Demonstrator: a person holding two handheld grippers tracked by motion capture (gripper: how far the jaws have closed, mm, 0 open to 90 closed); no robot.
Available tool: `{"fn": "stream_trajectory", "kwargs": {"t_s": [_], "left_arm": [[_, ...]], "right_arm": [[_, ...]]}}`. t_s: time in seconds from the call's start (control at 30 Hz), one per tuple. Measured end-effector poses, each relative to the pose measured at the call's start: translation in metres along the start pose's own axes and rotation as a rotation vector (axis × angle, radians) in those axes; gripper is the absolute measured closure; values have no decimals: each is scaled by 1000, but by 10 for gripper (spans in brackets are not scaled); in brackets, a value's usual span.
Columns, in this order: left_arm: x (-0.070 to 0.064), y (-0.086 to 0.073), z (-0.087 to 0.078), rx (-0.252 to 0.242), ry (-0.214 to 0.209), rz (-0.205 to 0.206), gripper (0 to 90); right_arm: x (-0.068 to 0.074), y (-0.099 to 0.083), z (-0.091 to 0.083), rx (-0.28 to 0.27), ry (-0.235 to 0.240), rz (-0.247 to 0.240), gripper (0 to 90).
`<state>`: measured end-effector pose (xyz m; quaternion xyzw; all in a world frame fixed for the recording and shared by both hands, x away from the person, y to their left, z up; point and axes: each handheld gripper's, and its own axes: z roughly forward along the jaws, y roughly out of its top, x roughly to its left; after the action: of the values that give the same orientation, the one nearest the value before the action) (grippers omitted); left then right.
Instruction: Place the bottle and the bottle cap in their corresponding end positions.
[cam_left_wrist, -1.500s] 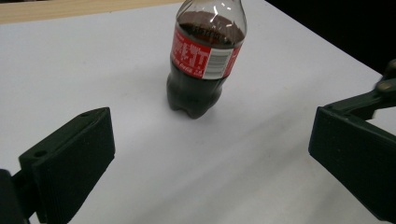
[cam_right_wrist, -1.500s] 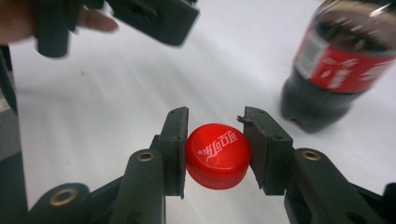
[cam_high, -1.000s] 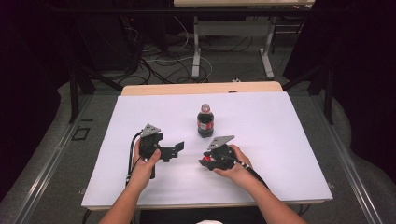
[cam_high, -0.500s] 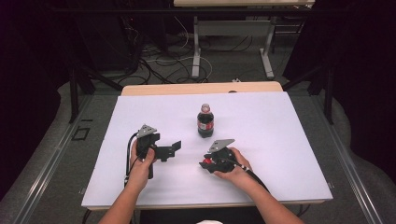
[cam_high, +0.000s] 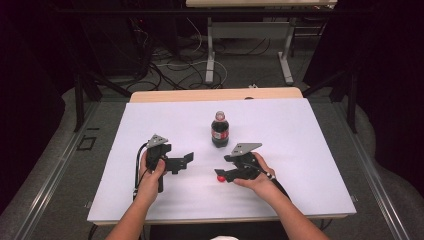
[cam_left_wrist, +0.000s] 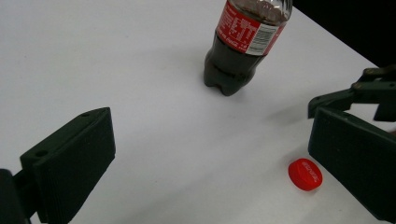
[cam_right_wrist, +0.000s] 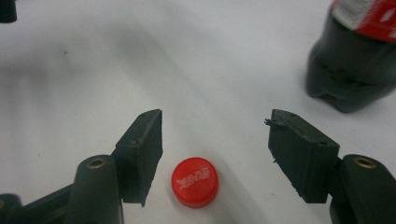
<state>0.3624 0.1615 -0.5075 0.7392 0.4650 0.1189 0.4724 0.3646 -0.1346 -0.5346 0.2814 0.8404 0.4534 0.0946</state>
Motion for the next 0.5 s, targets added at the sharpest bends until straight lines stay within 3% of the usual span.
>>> {"fn": "stream_trajectory", "kwargs": {"t_s": [0.1,0.33,0.37,0.5], "left_arm": [[2,0,-1,-13,11,-1,13],[8,0,-3,-19,33,-9,15],[9,0,-4,-13,31,-20,15],[14,-1,-4,-22,43,-25,15]], "right_arm": [[-8,2,-14,16,-43,51,344],[-37,-5,-48,-56,-177,126,230],[-41,-6,-53,-40,-190,143,205],[-55,-13,-65,-76,-293,173,157]]}}
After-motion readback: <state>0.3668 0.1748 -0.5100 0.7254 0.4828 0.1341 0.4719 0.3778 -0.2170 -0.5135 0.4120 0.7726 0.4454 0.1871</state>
